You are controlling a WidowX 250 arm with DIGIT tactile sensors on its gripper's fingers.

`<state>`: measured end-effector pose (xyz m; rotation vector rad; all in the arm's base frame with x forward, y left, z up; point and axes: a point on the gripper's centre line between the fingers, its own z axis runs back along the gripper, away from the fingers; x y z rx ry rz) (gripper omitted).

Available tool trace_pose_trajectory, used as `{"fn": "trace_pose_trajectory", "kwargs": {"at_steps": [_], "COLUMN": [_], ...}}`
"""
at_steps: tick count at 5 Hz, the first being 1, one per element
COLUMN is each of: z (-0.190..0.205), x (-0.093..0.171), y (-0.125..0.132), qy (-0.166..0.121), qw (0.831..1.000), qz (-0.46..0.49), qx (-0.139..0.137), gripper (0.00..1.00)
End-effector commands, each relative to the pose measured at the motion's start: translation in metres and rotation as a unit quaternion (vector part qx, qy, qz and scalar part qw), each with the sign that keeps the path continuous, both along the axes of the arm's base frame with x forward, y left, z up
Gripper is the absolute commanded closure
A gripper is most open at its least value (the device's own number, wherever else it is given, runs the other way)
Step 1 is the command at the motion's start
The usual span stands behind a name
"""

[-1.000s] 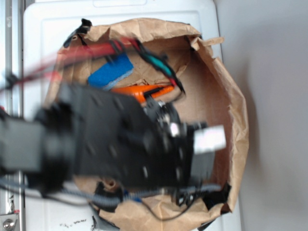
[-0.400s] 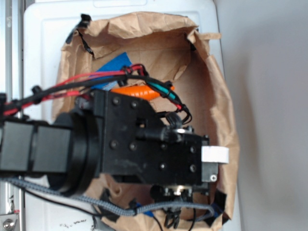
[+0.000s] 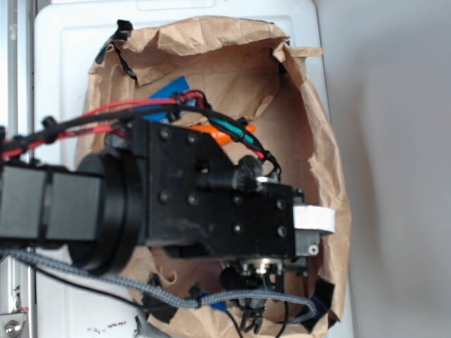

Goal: Grab the white paper.

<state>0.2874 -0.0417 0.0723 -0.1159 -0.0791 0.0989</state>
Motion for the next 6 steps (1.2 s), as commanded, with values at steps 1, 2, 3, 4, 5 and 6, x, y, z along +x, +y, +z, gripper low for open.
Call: {"fn": "trace_pose_trajectory", "kwargs": {"at_steps": [1,2,3,4,5,6], "z": [-0.002,-0.017,-0.016,-0.016,-0.008,0.016], "x": [0.009,0.012,0.02,0.027,0.03,0.031], "y": [-0.009,-0.018,-0.019,-0.018,-0.014,0.0], "qy": [-0.026,-0.029,-0.032,-0.045,-0.047,-0.072], "qw": [1.0,0.999,0.998,0.997,0.997,0.996], "qz": [0.012,0.02,0.039,0.052,0.054,0.056], "qx": [0.008,0.026,0.027,0.028,0.013,-0.018], "gripper": [0.0,0.0,0.38,1.0,1.0,1.0]}}
